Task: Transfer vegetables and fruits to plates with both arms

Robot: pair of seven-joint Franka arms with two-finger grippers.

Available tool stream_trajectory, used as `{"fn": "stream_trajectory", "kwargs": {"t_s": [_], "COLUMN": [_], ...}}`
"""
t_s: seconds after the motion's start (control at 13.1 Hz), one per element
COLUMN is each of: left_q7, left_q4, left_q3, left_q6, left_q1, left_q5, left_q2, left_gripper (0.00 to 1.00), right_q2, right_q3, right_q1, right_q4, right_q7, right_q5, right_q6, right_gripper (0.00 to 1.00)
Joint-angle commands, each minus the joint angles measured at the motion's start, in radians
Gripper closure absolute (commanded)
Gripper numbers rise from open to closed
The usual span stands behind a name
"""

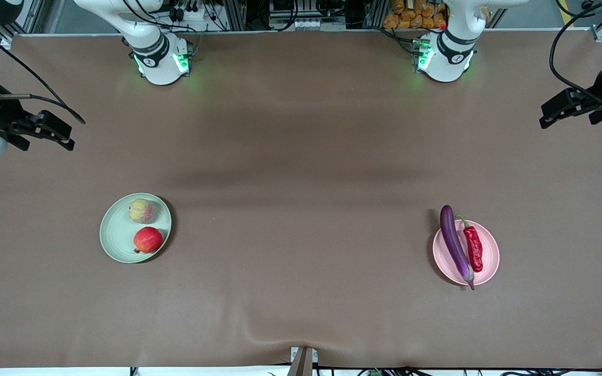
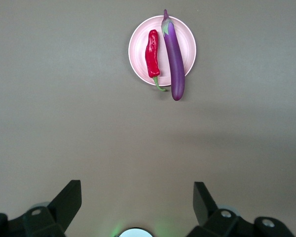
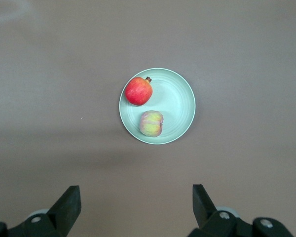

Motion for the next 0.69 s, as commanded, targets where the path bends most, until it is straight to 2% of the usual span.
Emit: {"fn": "stream_trajectory", "kwargs": {"t_s": [0.0, 0.61], "left_q7": [0.015, 0.002], "left_q4": [0.005, 0.018], "left_q3": [-0.006, -0.040], "left_q6": [-0.015, -0.029], "left_q1": [0.000, 0.005], "left_q5": [-0.010, 0.000], "left_q2": [-0.020, -0.017], "left_gripper": [0.00, 0.00], "right_q2": [-0.011, 0.021], "right_q3": [0.013, 0.015], "right_q1": [-0.016, -0.021], "right_q4": [-0.004, 0.126], "right_q7": [-0.033, -0.039], "right_q5": [0.003, 0.001], "right_q6": [0.004, -0.103], "right_gripper": [0.00, 0.00]}}
